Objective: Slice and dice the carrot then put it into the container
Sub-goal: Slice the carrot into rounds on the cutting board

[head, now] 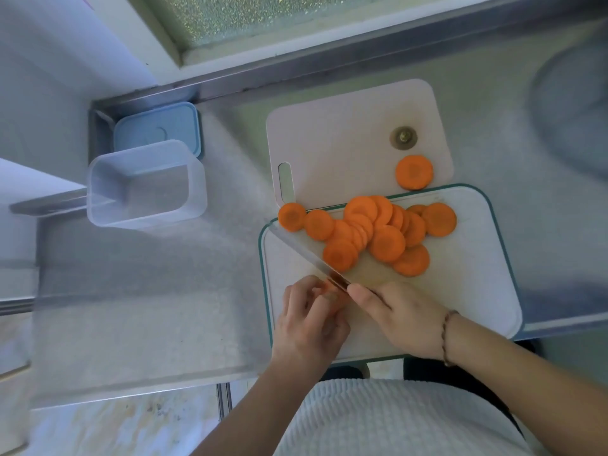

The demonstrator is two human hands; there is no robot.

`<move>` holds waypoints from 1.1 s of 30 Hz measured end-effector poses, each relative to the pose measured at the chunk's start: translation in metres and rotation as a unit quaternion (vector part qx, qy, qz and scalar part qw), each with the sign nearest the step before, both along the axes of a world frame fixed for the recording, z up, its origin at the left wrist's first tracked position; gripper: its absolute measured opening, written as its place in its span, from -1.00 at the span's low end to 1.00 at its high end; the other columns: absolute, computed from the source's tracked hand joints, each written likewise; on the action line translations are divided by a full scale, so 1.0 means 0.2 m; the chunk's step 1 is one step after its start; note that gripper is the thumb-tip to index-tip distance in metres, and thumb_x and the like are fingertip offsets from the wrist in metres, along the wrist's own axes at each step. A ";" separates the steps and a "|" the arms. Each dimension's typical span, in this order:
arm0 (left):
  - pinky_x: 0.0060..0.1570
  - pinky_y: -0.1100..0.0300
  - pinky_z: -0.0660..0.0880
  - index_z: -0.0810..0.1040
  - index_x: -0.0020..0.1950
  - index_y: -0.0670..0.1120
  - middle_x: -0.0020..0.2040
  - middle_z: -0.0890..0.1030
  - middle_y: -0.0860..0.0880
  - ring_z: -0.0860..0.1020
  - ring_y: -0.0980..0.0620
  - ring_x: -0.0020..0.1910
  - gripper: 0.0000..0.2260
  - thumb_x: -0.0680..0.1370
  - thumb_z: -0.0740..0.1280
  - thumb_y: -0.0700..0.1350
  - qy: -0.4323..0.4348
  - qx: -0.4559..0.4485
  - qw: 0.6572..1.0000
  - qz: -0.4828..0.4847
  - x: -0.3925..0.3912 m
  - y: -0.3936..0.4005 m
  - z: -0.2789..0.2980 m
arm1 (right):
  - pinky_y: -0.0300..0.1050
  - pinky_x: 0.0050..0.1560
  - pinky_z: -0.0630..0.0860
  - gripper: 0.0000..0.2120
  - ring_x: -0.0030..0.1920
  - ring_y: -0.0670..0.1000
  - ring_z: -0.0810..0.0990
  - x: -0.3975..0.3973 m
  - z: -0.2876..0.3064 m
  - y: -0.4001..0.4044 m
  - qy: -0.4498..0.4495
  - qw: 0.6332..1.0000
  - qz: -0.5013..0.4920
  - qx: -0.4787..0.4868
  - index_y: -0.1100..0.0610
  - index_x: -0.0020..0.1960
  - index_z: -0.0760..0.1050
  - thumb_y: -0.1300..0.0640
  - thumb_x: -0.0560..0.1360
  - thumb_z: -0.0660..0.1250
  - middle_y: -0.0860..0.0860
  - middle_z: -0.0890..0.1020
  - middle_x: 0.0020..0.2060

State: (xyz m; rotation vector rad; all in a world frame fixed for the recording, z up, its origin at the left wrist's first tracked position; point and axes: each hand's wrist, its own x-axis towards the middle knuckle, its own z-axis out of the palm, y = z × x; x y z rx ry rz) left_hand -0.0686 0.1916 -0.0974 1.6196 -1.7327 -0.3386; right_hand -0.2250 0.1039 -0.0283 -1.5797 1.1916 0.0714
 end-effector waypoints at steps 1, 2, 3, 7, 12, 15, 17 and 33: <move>-0.22 0.12 0.57 0.47 0.13 -0.08 0.15 0.42 -0.07 0.57 -0.15 -0.09 -0.67 0.40 0.41 -0.23 0.002 -0.004 1.000 -0.002 0.00 0.00 0.01 | -0.12 -0.40 0.29 -0.39 -0.53 -0.09 0.31 0.00 0.03 -0.01 -0.005 1.000 -0.017 0.003 0.17 -0.41 0.31 -0.35 0.43 -0.05 0.00 0.34 -0.55; -0.19 0.11 0.58 0.47 0.14 -0.08 0.17 0.42 -0.06 0.57 -0.14 -0.07 -0.64 0.38 0.42 -0.24 0.002 -0.006 1.000 -0.002 0.00 0.00 0.01 | -0.17 -0.46 0.27 -0.41 -0.57 -0.10 0.29 -0.01 0.05 -0.02 -0.013 0.999 -0.038 0.013 0.16 -0.42 0.29 -0.34 0.43 -0.04 -0.02 0.31 -0.57; -0.15 0.11 0.58 0.47 0.15 -0.08 0.17 0.42 -0.05 0.57 -0.13 -0.05 -0.60 0.35 0.45 -0.27 0.002 -0.006 1.000 0.000 0.00 0.00 0.01 | -0.24 -0.53 0.23 -0.42 -0.61 -0.12 0.25 -0.02 0.09 -0.04 -0.023 0.998 -0.058 0.031 0.16 -0.41 0.28 -0.34 0.42 -0.02 -0.02 0.29 -0.59; -0.07 0.12 0.59 0.48 0.16 -0.08 0.14 0.45 -0.01 0.57 -0.07 0.00 -0.53 0.30 0.48 -0.30 0.007 0.006 1.000 0.017 0.02 0.00 0.01 | -0.39 -0.62 0.18 -0.49 -0.68 -0.14 0.22 -0.09 0.21 -0.04 -0.051 0.991 -0.086 0.087 0.18 -0.39 0.26 -0.24 0.46 0.01 -0.07 0.26 -0.64; -0.11 0.18 0.58 0.50 0.12 -0.07 0.09 0.47 0.03 0.58 -0.05 -0.07 -0.56 0.30 0.51 -0.29 0.010 0.005 1.000 0.021 0.02 0.01 0.02 | -0.29 -0.42 0.27 -0.44 -0.50 -0.13 0.32 -0.16 0.20 0.04 -0.028 0.999 -0.002 0.035 0.21 -0.38 0.29 -0.27 0.46 0.03 -0.08 0.32 -0.56; -0.16 0.20 0.57 0.52 0.14 -0.06 0.08 0.47 0.03 0.58 -0.03 -0.07 -0.54 0.30 0.52 -0.29 0.012 0.017 1.000 0.023 0.02 0.01 0.02 | -0.31 -0.38 0.30 -0.52 -0.47 -0.11 0.39 -0.17 0.20 0.10 -0.007 1.000 0.006 0.009 0.07 -0.41 0.28 -0.29 0.45 0.02 -0.13 0.40 -0.57; -0.19 0.23 0.56 0.53 0.16 -0.04 0.07 0.46 0.02 0.56 0.00 -0.08 -0.52 0.30 0.51 -0.30 0.018 0.024 0.999 0.027 0.02 0.01 0.01 | -0.31 -0.37 0.31 -0.52 -0.45 -0.11 0.43 -0.18 0.20 0.12 0.001 1.000 0.008 -0.001 0.03 -0.41 0.29 -0.32 0.44 0.00 -0.17 0.45 -0.55; -0.18 0.27 0.52 0.50 0.06 -0.04 0.02 0.44 0.02 0.55 -0.04 -0.14 -0.57 0.28 0.50 -0.33 0.020 0.014 0.999 0.027 0.01 0.01 -0.01 | -0.11 -0.24 0.42 -0.44 -0.38 -0.06 0.45 -0.18 0.20 0.14 0.020 1.000 0.020 0.009 0.05 -0.37 0.36 -0.39 0.39 -0.06 0.00 0.46 -0.47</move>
